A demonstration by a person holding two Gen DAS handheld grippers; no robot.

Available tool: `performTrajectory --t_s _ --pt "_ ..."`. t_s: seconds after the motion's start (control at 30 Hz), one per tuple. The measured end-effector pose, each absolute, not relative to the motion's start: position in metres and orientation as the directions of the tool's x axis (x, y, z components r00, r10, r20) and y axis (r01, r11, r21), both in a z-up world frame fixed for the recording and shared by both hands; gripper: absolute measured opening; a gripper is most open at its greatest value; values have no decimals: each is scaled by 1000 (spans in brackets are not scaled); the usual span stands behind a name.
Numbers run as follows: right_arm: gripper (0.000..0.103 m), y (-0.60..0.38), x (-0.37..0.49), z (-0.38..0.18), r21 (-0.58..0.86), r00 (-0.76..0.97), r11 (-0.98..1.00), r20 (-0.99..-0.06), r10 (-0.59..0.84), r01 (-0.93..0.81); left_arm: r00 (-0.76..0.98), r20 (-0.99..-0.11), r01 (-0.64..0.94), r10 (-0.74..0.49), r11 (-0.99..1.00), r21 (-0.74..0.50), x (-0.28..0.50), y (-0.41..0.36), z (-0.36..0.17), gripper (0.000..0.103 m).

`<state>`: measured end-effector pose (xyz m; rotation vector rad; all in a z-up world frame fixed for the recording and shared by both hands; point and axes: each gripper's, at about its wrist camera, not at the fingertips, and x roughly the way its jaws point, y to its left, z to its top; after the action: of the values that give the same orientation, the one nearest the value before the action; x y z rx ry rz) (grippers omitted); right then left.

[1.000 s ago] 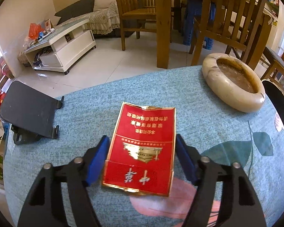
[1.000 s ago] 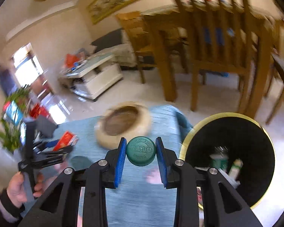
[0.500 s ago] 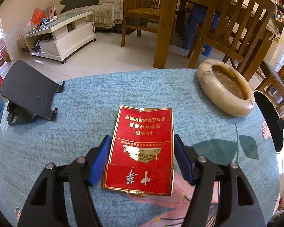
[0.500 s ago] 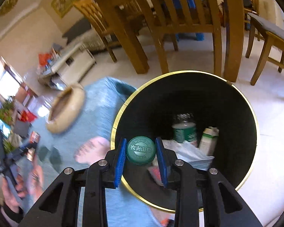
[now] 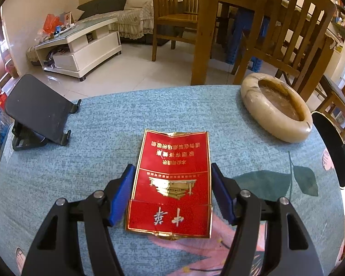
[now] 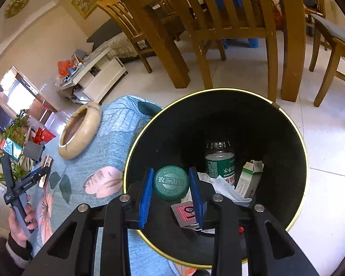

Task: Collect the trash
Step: 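Carry the green cap and red packet over the black bin and open both grippers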

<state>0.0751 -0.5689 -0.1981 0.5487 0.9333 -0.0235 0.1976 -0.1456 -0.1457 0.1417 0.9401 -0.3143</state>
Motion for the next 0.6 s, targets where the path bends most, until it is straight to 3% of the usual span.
performTrajectory --t_s 0.33,0.6 --pt "32 -537 85 -195 436 561 872 -789 252 222 548 -813 312 -195 950 -17 184 -146 -144 65" --pt "32 -513 71 -187 404 555 873 -807 200 273 567 -796 329 -212 944 -17 168 -142 -129 65"
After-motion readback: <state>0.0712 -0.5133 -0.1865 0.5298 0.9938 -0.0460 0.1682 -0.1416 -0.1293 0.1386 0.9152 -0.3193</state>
